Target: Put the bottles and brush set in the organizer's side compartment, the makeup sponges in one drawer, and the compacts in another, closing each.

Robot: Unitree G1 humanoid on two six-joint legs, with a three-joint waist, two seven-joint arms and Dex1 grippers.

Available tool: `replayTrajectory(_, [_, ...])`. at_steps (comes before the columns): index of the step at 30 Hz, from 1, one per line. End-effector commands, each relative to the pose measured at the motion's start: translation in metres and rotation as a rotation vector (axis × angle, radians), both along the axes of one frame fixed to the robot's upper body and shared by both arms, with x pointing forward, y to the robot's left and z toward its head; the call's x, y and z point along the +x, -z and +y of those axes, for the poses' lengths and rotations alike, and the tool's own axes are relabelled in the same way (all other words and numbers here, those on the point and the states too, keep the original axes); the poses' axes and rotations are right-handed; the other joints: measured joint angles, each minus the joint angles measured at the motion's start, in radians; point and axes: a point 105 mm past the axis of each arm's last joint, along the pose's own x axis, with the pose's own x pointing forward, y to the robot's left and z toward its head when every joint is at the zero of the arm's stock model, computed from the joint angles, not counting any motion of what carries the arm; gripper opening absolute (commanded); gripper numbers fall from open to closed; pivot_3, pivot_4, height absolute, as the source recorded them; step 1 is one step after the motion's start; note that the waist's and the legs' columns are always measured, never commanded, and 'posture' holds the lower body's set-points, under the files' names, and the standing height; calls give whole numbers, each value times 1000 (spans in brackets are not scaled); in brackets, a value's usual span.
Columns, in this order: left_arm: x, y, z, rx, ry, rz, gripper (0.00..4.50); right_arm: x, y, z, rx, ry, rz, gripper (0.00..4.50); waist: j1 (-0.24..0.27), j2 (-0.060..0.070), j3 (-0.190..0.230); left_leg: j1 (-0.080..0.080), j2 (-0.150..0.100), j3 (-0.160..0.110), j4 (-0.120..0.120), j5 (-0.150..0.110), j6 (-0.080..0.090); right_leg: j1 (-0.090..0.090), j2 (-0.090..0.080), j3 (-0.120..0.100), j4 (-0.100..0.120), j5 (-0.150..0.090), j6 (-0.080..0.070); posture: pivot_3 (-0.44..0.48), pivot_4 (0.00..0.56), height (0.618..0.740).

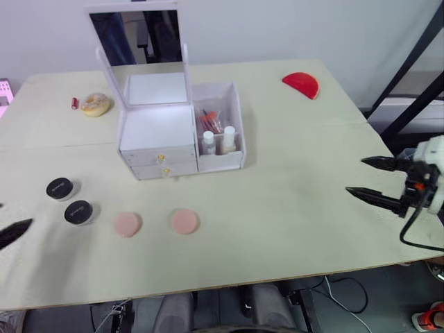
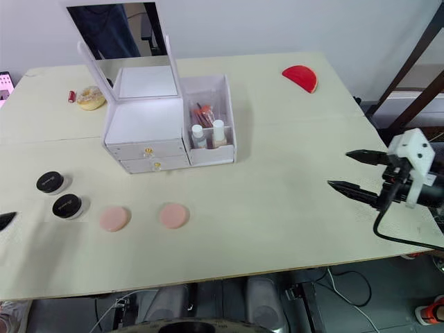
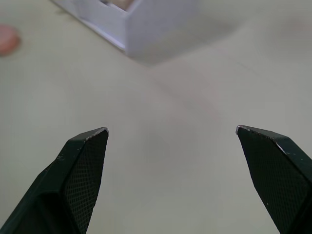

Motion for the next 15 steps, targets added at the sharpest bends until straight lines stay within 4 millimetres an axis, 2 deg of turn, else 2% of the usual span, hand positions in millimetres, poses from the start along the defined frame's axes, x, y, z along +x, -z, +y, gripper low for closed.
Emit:
replayTrajectory(1, [7, -2, -53, -27, 100, -40, 4500, 5, -13, 32, 11, -56, -52, 4446, 1, -1, 0, 0, 0, 0, 0, 0, 0, 0, 0, 1, 0, 0, 0, 0, 150, 739])
replayTrajectory(5, [18, -7, -99, -79, 11, -159, 4500, 18, -20, 59, 12, -62, -80, 4446, 4, -2, -1, 0, 0, -1, 1, 0, 0, 0, 2, 1, 1, 2, -1, 0, 150, 739])
replayTrajectory(10, [21, -15, -150, -186, -107, -271, 4500, 36, -26, 73, 119, -17, -65, 4446, 7, -5, -2, -1, -1, -2, 5, 0, 0, 3, 3, 3, 2, 5, 1, 0, 150, 739])
replayTrajectory(15, [29, -22, -165, -215, -159, -314, 4500, 43, -25, 85, 116, -23, -55, 4446, 8, -4, -2, -1, 0, -4, 14, 0, 1, 6, 6, 4, 3, 8, 1, 0, 150, 739])
